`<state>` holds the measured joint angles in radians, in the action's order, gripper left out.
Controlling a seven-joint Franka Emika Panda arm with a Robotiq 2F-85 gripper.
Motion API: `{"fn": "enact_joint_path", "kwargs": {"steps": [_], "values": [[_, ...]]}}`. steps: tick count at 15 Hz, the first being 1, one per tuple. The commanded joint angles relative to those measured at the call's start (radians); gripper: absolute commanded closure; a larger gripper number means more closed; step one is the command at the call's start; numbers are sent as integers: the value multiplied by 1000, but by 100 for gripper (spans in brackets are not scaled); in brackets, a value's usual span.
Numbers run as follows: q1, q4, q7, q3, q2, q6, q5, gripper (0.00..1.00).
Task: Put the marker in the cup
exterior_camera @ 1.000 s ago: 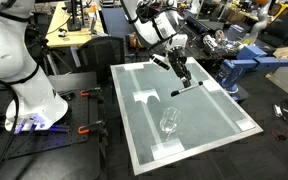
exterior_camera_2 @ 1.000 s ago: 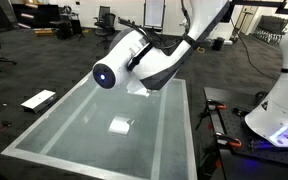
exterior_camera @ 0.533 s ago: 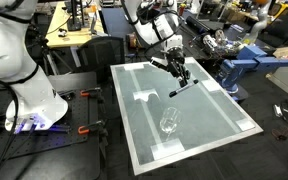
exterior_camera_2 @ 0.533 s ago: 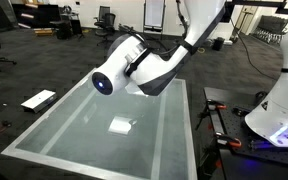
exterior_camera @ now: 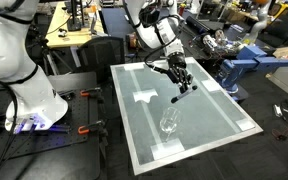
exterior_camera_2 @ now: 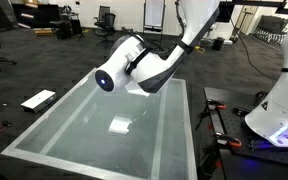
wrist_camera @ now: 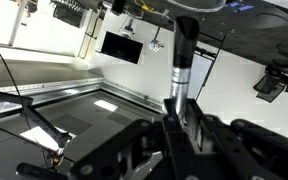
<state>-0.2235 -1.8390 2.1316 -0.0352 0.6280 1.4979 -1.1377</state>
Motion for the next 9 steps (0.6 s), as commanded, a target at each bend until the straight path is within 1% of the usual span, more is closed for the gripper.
{"fn": "enact_joint_path", "kwargs": {"steps": [1,9], "values": [[36,11,62,25,6,-20,9,96],[60,4,180,29,26,-5,20,96]]}}
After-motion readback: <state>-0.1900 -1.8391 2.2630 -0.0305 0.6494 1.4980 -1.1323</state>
